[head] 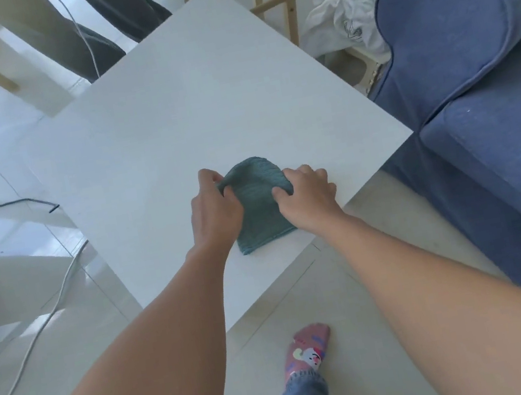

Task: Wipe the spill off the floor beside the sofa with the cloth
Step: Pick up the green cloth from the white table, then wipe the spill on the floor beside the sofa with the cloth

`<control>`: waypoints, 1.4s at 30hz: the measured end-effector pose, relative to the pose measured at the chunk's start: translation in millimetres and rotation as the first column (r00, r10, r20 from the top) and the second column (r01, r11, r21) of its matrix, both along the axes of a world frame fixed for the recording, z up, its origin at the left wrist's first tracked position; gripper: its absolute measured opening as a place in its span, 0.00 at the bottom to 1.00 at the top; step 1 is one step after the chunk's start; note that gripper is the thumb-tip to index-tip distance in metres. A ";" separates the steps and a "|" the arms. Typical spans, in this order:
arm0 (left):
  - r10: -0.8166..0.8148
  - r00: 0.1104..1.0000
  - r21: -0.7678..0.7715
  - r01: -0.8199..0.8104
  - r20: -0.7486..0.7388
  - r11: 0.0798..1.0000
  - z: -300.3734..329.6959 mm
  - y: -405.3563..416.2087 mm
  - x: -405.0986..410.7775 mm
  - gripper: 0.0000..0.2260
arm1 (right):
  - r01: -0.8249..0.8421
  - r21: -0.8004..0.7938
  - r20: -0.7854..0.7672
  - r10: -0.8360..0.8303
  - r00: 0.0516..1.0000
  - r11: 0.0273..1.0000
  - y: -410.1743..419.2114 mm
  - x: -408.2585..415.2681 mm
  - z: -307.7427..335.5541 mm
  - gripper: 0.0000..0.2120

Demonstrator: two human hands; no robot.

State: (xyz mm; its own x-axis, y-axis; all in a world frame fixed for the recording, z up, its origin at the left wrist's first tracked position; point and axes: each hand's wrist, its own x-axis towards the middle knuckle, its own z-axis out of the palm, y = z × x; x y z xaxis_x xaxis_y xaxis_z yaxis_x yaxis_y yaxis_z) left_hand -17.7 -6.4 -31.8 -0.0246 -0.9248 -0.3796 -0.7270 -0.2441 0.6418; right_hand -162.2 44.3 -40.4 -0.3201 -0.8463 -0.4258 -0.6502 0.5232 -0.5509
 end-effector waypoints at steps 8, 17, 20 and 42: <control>-0.289 0.918 -0.096 0.274 -0.272 0.957 22.5 39.8 -104.8 0.12 | 0.473 -0.160 0.340 -0.402 0.850 0.866 90.6 -82.3 2.5 0.17; -0.833 0.533 0.029 0.844 -0.150 0.535 -33.3 155.7 -215.8 0.36 | 0.576 -0.115 0.226 -0.543 0.808 0.809 248.2 -160.7 -40.5 0.25; -0.921 0.384 0.123 0.919 -0.069 0.375 -64.7 198.5 -242.1 0.42 | 0.662 -0.066 0.214 -0.637 0.740 0.747 297.1 -178.1 -64.9 0.26; -0.971 -0.235 -0.060 0.971 -0.043 -0.232 -451.7 418.9 -446.7 0.37 | 0.951 -0.112 -0.078 -0.956 0.281 0.289 531.1 -296.3 -450.7 0.28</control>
